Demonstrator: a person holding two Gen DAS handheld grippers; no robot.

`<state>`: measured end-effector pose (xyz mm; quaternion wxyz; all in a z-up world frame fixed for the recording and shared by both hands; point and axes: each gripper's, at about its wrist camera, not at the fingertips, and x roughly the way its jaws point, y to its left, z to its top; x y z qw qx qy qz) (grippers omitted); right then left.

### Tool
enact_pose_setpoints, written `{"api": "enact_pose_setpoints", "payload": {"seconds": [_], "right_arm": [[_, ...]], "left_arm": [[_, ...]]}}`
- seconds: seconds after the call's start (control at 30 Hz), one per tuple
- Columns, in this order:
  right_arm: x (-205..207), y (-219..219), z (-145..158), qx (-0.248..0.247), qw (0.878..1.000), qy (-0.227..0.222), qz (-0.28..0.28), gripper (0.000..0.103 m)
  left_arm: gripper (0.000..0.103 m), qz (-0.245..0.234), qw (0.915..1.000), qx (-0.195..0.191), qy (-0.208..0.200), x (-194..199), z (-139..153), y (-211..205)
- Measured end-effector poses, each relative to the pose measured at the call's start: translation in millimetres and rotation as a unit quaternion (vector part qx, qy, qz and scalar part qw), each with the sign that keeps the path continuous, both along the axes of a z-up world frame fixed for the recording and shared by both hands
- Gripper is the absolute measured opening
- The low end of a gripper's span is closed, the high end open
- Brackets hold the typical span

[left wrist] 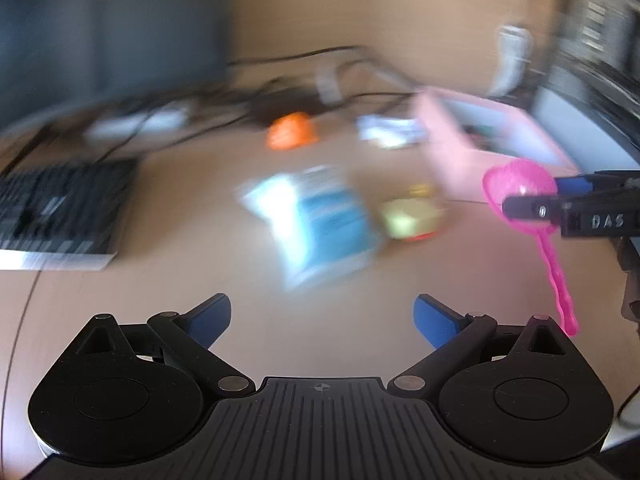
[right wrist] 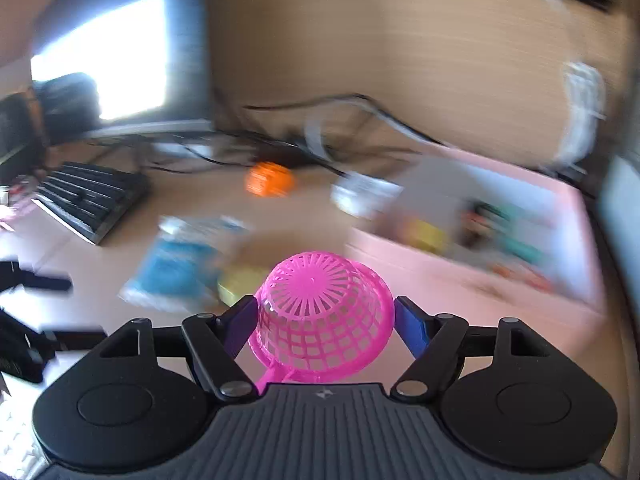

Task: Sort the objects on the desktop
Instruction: 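Grasp the lime keyring with the left gripper while the right gripper holds the strainer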

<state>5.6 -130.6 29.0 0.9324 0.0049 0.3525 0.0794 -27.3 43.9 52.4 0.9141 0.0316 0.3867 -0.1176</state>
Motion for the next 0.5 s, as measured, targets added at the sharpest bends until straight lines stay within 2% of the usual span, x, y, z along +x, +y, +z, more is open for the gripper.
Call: {"api": "enact_pose_setpoints", "payload": {"seconds": [0.07,0.17,0.3,0.33,0.43,0.5], "right_arm": [[-13.3,-20.9,-8.1,-0.007,0.999,0.018,-0.036,0.075],[-28.2,-45.7,-21.3,0.006,0.995,0.043,-0.088,0.075],[-49.6,-60.1,-26.1,0.021,0.991,0.045,-0.124,0.075],[-54.2,-60.8,-26.2,0.022,0.991,0.043,-0.128,0.075],[-68.9,-63.4,-26.4,0.025,0.989,0.040,-0.140,0.075],[-74.2,-65.0,-26.5,0.026,0.988,0.039,-0.145,0.075]], "left_arm": [[0.101,-0.051,0.9982,0.024,-0.021,11.5,-0.1,-24.9],[0.099,-0.095,0.9930,0.062,-0.033,39.0,-8.3,-62.7],[0.096,-0.131,0.9880,0.082,-0.008,77.4,-22.4,-85.6],[0.092,-0.139,0.9862,0.090,-0.001,84.6,-26.1,-90.0],[0.090,-0.136,0.9857,0.094,0.033,100.5,-38.1,-93.2],[0.084,-0.134,0.9864,0.085,0.045,106.1,-42.3,-92.2]]}}
